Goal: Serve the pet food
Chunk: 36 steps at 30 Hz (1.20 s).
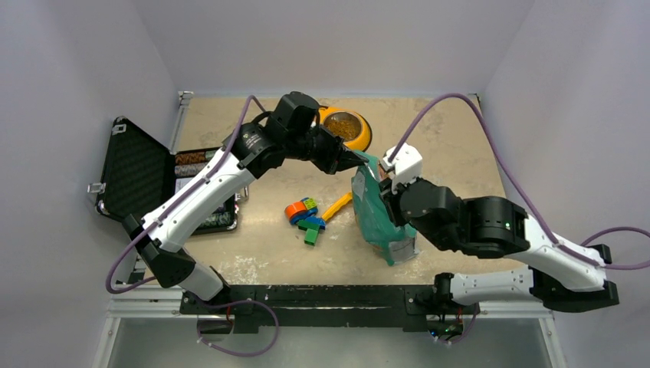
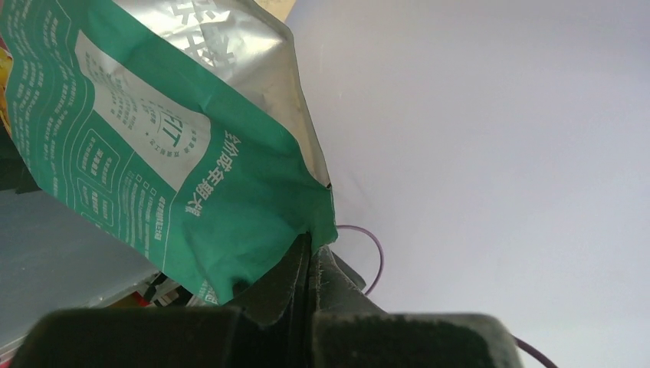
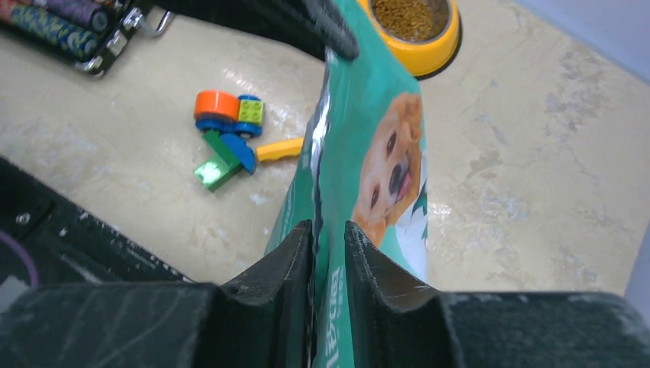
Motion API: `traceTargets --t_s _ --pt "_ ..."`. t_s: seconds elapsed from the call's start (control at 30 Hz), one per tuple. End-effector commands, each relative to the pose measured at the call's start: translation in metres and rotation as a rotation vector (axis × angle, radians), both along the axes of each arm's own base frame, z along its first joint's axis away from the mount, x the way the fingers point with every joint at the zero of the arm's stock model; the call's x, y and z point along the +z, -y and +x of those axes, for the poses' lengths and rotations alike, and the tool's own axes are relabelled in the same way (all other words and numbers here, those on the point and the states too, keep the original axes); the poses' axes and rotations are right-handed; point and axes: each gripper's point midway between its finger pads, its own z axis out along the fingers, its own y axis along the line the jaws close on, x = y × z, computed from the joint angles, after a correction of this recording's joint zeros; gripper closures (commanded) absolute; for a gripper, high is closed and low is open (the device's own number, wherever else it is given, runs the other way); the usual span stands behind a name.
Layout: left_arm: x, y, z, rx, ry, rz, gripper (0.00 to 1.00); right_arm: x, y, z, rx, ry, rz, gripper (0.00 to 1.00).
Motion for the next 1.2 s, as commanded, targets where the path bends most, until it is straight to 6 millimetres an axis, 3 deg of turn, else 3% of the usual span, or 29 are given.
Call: traceTargets --t_s 0.0,0.17,0.2,0.23,0.37,0.4,0.5,0.6,0.67,0.93,1.17 --pt "0.067 -0.014 0.026 0.108 0.175 -0.148 1.00 -0.027 -0.001 -0.015 0.091 -0.092 -0.079 0.72" --pt "0.077 -0.015 0.025 0.116 0.193 -0.156 1.00 -0.018 -0.015 0.005 0.022 -0.050 -0.129 0.72" --pt "0.077 -0.017 0.025 0.119 0.193 -0.149 1.00 -0.016 -0.014 0.007 0.004 -0.045 -0.142 0.82" --pt "0.076 -0.018 0.025 0.123 0.198 -0.141 1.00 -0.017 -0.011 0.008 -0.006 -0.043 -0.166 0.99" --pt "0.067 -0.021 0.022 0.118 0.206 -0.121 1.00 -0.016 0.002 0.000 0.015 -0.061 -0.149 1.00" --pt "0.061 -0.022 0.021 0.112 0.196 -0.111 0.94 -0.015 -0.002 -0.005 0.070 -0.067 -0.124 1.00" --pt "0.044 -0.018 0.011 0.074 0.157 -0.080 0.51 -0.007 -0.012 -0.012 0.170 -0.041 -0.044 1.00" --pt "0.039 -0.012 0.002 0.025 0.161 -0.055 0.32 -0.002 -0.022 -0.012 0.222 -0.037 -0.041 1.00" --pt "0.034 -0.008 -0.004 -0.012 0.154 -0.028 0.27 0.001 -0.027 -0.011 0.236 -0.022 -0.047 1.00" --pt "0.019 0.001 -0.020 -0.137 0.134 0.066 0.31 0.003 -0.023 -0.002 0.247 0.011 -0.097 1.00" --pt "-0.008 -0.014 -0.033 -0.202 0.125 0.191 0.35 0.009 -0.018 0.006 0.236 0.049 -0.144 1.00"
